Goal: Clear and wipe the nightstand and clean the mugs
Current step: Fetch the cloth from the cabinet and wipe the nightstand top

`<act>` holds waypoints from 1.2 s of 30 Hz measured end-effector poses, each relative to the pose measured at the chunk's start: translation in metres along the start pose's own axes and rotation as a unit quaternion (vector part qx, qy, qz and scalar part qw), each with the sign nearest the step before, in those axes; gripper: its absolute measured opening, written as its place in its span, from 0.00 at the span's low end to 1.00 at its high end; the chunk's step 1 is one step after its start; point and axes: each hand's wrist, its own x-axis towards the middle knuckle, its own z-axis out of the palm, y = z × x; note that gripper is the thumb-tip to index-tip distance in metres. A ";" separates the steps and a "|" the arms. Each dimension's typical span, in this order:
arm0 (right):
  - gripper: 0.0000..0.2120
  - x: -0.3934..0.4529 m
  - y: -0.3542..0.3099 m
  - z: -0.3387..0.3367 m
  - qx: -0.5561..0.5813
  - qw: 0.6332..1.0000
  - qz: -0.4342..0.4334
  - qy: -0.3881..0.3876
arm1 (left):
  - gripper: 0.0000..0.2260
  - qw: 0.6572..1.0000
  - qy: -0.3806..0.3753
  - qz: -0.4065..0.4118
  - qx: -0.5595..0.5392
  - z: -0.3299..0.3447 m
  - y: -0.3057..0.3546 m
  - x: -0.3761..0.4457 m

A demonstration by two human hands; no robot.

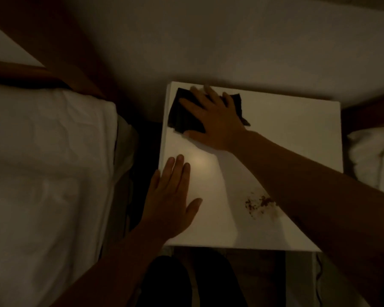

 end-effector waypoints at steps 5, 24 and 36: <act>0.32 -0.001 0.001 0.006 -0.037 0.999 -0.006 -0.015 | 0.35 0.999 0.026 0.019 -0.014 0.001 -0.001 0.003; 0.15 -0.136 -0.074 0.047 0.250 0.963 -0.009 0.100 | 0.34 0.946 0.150 -0.018 -0.289 0.014 -0.003 -0.002; 0.11 -0.224 -0.114 0.046 0.400 0.915 -0.052 -0.002 | 0.27 0.986 0.121 -0.028 -0.115 0.011 -0.005 0.004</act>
